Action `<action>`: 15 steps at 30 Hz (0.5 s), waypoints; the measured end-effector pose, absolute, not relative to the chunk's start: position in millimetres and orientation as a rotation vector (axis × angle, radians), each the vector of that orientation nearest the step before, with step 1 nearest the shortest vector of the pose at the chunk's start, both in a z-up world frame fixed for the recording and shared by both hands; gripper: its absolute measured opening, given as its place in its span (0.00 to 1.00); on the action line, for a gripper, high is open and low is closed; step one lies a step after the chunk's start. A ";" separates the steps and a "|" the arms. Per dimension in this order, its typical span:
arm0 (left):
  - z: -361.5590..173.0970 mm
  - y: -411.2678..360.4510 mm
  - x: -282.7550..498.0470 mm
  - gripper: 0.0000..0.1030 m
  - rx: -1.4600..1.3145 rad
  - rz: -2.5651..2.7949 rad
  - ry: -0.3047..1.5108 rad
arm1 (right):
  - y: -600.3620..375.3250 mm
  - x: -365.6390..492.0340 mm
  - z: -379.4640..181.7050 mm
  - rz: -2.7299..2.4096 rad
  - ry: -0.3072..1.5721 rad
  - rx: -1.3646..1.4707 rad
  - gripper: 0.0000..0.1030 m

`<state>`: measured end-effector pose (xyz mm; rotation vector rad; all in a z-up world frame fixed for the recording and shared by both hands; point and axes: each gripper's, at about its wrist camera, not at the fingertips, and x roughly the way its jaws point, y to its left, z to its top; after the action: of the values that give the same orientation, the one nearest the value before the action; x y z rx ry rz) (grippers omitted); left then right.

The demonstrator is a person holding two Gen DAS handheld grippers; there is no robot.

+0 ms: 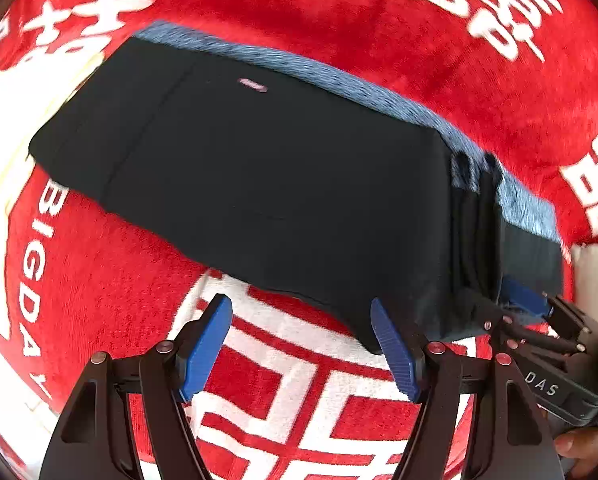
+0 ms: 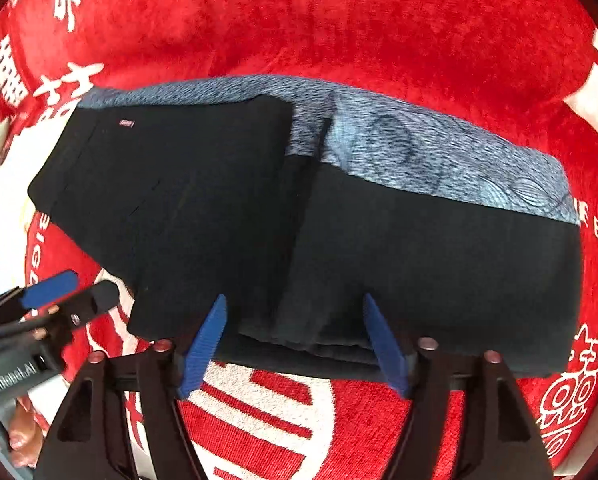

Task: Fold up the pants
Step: 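Grasp the other end of the trouser strip with the left gripper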

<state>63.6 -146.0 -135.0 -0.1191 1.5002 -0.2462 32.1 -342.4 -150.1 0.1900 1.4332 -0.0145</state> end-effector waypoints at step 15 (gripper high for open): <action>-144.3 -27.5 90.8 0.71 -0.491 -0.130 1.371 | -323.7 35.7 -158.4 -0.039 1.444 0.079 0.83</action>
<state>90.8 -27.5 -144.3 -0.4911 1.3711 -0.1304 35.7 -323.7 -158.4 0.0787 1.4437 -0.0394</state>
